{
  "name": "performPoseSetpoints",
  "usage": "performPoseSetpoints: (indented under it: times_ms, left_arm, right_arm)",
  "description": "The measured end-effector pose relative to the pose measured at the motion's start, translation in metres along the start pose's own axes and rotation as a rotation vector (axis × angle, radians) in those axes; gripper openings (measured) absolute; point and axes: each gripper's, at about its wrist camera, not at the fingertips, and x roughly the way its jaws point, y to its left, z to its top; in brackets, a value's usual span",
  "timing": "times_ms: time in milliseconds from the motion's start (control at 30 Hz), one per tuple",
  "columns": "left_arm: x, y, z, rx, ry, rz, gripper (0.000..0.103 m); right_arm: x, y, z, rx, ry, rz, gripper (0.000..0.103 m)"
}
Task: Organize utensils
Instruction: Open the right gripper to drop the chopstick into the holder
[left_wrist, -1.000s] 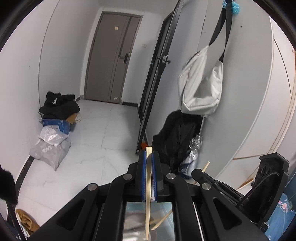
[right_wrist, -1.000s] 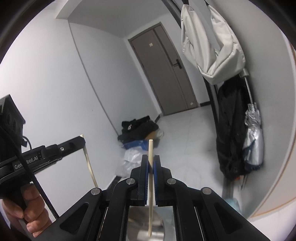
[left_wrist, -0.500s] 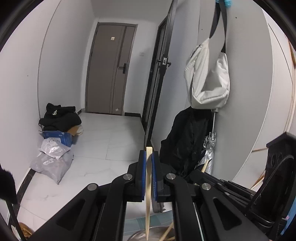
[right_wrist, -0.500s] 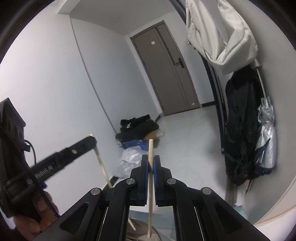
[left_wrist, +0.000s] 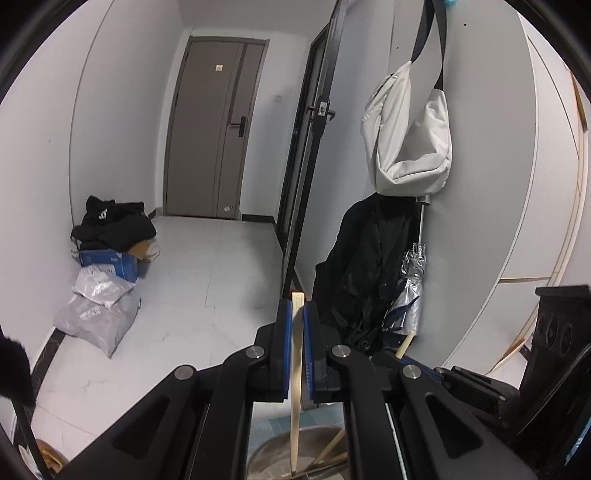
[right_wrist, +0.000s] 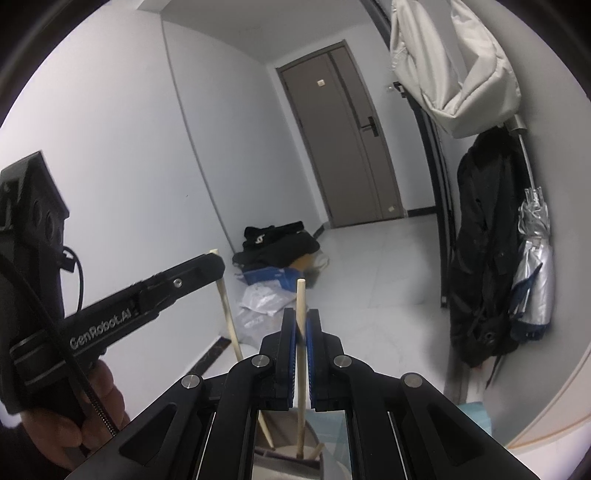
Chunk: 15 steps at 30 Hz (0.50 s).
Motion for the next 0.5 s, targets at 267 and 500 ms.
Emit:
performPoseSetpoints:
  times_ms: [267, 500]
  left_arm:
    - [0.006, -0.006, -0.015, -0.019, 0.111, -0.031, 0.003]
    - [0.003, -0.002, -0.024, -0.06, 0.209, -0.037, 0.003]
  right_arm:
    - [0.008, -0.002, -0.021, -0.012, 0.085, 0.003, 0.004]
    - [0.004, -0.003, -0.033, -0.005, 0.148, 0.027, 0.008]
